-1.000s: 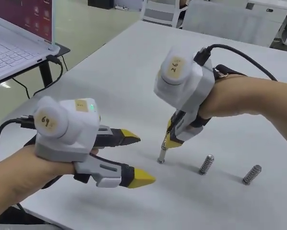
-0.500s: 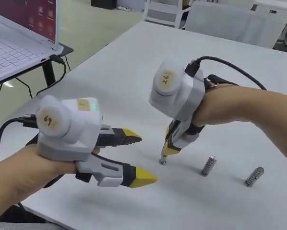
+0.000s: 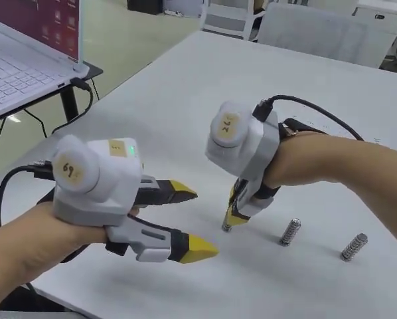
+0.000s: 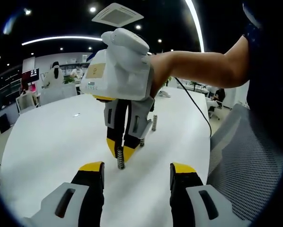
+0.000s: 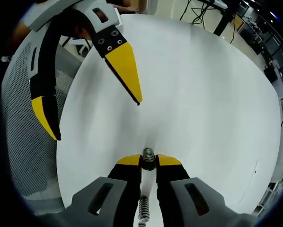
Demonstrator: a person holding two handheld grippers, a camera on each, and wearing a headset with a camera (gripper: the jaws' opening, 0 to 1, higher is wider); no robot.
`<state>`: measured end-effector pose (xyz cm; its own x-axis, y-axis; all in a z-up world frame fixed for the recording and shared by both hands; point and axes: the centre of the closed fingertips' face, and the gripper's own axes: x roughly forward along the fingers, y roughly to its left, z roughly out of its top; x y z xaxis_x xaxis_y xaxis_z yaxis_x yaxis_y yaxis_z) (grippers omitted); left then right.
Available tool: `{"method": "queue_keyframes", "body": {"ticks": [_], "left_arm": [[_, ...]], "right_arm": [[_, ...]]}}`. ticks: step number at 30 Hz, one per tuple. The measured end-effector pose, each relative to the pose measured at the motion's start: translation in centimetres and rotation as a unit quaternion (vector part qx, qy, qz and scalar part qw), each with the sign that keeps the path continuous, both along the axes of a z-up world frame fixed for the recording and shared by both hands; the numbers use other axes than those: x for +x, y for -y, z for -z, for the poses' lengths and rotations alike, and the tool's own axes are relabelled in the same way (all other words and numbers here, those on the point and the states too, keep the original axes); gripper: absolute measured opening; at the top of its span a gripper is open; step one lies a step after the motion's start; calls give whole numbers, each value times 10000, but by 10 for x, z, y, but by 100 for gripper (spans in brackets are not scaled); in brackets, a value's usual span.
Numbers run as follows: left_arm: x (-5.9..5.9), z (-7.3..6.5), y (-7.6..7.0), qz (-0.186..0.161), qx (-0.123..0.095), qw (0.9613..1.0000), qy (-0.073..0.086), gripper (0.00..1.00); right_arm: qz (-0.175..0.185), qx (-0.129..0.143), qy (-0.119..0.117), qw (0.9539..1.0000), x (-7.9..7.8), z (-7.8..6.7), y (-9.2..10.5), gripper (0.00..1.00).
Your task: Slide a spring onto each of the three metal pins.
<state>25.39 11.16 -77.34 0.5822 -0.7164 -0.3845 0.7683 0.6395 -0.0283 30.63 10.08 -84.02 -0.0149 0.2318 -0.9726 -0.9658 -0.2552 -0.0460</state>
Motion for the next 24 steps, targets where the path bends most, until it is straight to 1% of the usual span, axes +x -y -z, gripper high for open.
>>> {"method": "queue_keyframes", "body": {"ticks": [16, 21, 24], "left_arm": [[-1, 1, 1, 21, 34, 10000, -32, 50], [-1, 2, 1, 12, 34, 10000, -38, 50], [-1, 2, 1, 11, 40, 10000, -38, 50]], "right_arm": [[40, 86, -11, 10000, 3, 4, -2, 9], [40, 83, -12, 10000, 2, 5, -1, 13], [67, 128, -13, 9999, 2, 3, -1, 15]]}}
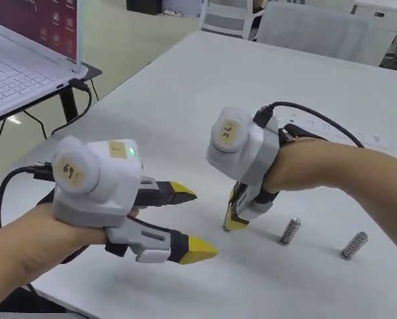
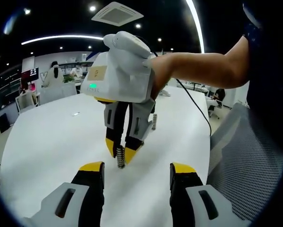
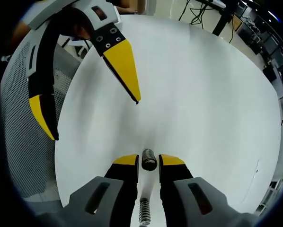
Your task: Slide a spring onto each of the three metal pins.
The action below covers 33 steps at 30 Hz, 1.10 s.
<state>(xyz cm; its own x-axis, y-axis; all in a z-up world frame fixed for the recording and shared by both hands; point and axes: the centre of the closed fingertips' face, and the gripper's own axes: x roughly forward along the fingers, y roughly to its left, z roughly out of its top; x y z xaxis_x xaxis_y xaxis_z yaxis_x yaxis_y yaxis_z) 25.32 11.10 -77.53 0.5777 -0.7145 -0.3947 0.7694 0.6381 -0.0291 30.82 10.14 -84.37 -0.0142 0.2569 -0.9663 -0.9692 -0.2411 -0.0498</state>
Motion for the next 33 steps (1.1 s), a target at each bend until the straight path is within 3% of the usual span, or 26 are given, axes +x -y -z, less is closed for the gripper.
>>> {"method": "queue_keyframes", "body": {"ticks": [14, 33], "left_arm": [[-1, 2, 2, 50, 33, 10000, -25, 51], [-1, 3, 7, 151, 74, 9999, -29, 51]], "right_arm": [[220, 209, -50, 9995, -2, -7, 8, 20], [664, 431, 2, 9969, 8, -19, 40, 24]]}}
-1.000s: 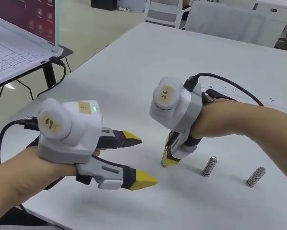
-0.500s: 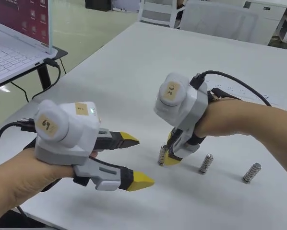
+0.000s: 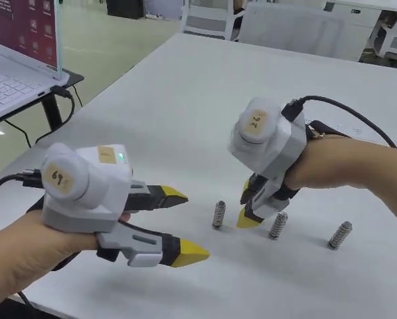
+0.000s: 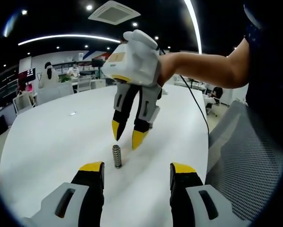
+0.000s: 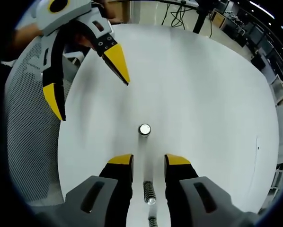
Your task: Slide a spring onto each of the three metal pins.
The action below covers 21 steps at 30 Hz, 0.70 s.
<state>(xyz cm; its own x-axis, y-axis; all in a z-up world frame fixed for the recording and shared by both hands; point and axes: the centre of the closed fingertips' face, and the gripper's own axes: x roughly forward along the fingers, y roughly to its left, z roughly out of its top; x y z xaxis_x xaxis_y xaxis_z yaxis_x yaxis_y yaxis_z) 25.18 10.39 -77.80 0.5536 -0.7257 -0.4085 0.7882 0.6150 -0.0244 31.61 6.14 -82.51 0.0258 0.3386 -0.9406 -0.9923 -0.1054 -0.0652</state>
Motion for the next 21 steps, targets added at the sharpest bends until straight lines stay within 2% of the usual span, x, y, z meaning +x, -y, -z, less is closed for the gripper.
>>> {"method": "queue_keyframes", "body": {"ticks": [21], "left_arm": [[-2, 4, 4, 90, 103, 9999, -65, 51]], "right_arm": [[542, 293, 93, 9981, 9, -7, 37, 31]]}}
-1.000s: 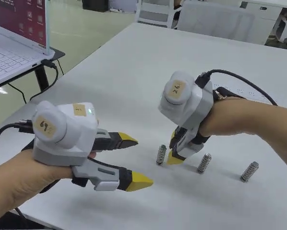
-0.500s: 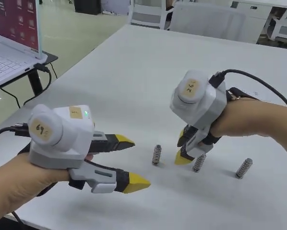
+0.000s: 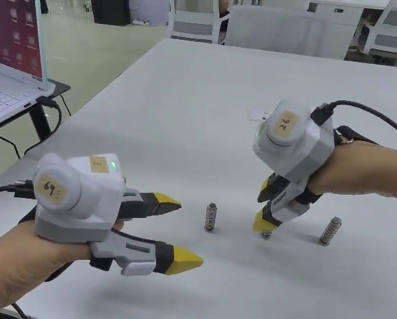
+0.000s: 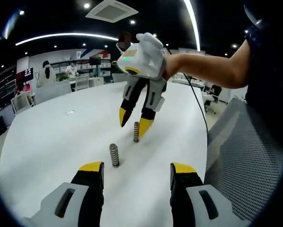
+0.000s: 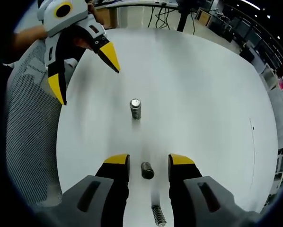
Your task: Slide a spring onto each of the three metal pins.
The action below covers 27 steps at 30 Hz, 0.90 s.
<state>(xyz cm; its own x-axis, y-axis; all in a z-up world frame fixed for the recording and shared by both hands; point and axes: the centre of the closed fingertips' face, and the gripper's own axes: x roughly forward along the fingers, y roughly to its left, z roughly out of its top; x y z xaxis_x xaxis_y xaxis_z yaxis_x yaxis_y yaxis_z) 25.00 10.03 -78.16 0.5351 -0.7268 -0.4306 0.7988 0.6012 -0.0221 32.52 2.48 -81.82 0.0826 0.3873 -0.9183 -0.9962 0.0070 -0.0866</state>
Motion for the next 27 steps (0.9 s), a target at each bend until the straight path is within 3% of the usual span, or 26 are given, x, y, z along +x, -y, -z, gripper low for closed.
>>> {"method": "queue_keyframes", "body": {"ticks": [12, 27], "left_arm": [[-2, 2, 2, 38, 31, 10000, -47, 51], [-2, 4, 2, 47, 43, 10000, -59, 52]], "right_arm": [[355, 326, 83, 9988, 1, -7, 16, 35], [750, 685, 139, 9947, -10, -13, 33, 36]]}}
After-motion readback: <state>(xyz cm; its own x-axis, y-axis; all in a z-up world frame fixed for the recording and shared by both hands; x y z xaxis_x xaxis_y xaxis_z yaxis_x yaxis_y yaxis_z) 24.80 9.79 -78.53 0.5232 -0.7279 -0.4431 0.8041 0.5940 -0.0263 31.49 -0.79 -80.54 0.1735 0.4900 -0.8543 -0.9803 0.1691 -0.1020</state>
